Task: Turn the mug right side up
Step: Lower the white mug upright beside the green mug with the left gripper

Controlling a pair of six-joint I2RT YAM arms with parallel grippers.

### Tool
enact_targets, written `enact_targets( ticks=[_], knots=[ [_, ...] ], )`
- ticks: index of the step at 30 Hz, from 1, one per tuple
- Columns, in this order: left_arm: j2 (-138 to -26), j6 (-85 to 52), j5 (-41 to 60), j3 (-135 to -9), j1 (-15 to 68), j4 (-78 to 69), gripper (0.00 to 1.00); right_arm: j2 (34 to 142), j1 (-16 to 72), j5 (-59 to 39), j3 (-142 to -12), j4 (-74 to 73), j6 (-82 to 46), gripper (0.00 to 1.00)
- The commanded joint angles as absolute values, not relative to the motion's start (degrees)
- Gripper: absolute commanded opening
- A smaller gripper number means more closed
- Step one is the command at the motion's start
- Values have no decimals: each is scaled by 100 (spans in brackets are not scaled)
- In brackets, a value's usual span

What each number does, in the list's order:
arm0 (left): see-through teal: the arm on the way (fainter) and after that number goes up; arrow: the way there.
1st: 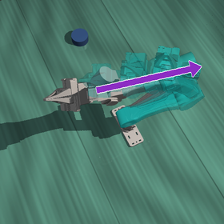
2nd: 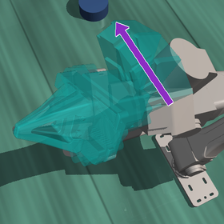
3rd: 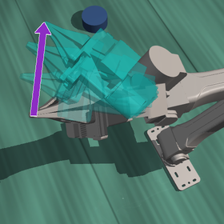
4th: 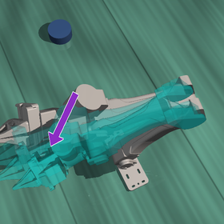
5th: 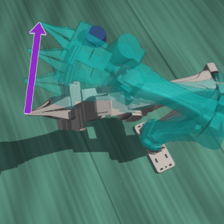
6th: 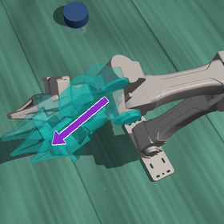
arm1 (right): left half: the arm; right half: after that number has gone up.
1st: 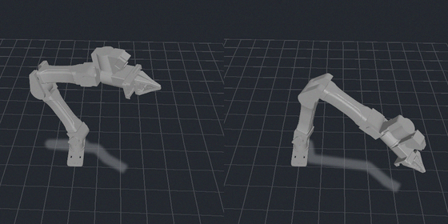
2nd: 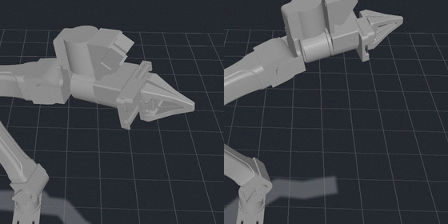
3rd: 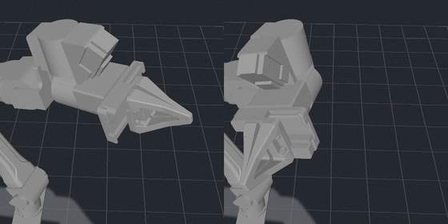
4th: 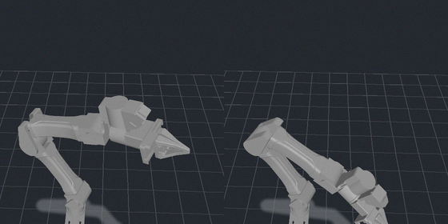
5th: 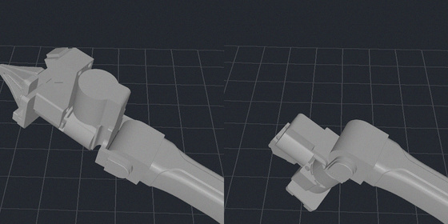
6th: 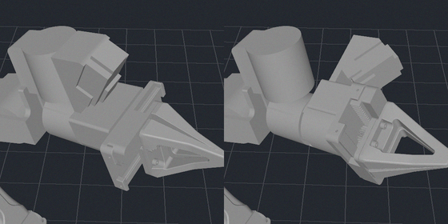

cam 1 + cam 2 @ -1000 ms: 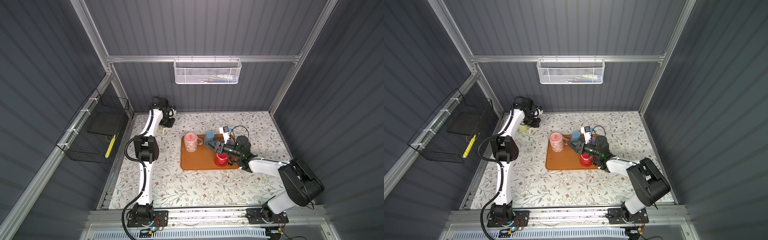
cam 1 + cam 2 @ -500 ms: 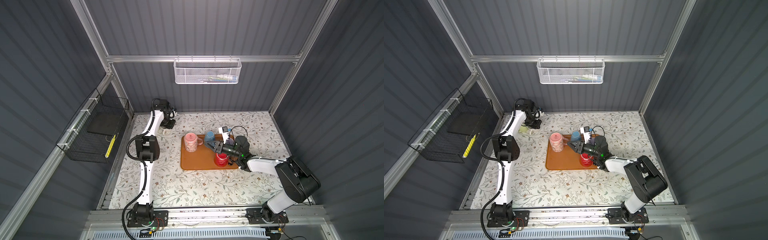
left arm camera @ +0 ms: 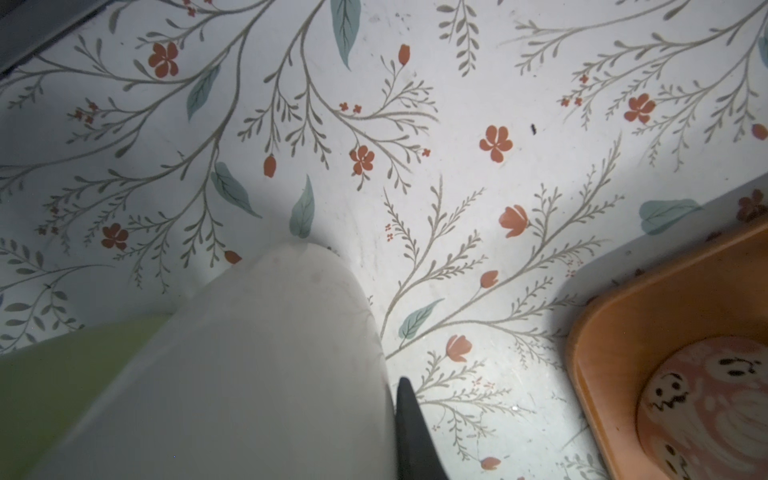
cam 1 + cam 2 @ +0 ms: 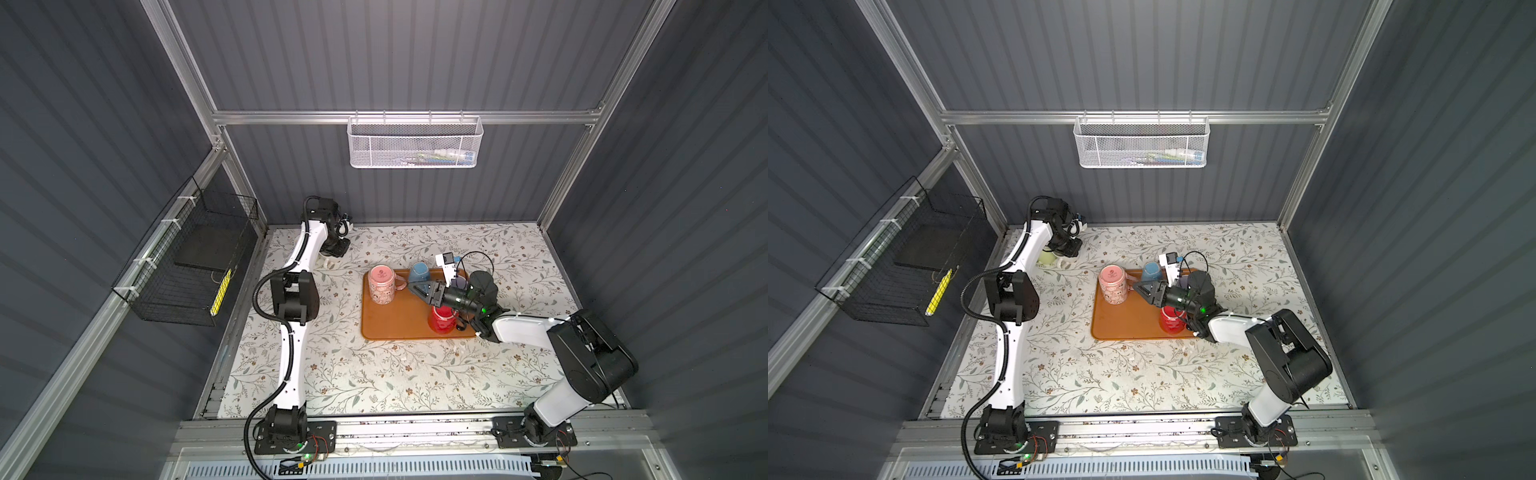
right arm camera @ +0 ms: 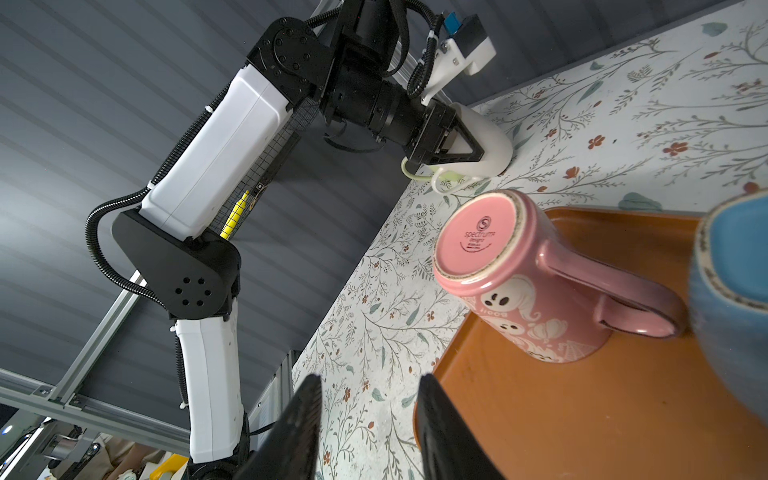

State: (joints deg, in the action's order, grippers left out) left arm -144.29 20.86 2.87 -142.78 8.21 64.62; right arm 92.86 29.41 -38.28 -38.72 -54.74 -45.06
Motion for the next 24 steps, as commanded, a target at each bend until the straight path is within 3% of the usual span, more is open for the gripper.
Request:
enact_targets(
  ticks=[1, 24],
  knots=[
    [-14459, 2205, 270, -14415, 844, 6381, 16, 9341, 2967, -3914, -4043, -5611, -4557, 41],
    [-14374, 2133, 9, -14344, 844, 6142, 31, 9369, 2965, -3885, -3960, -5695, -4578, 40]
  ],
)
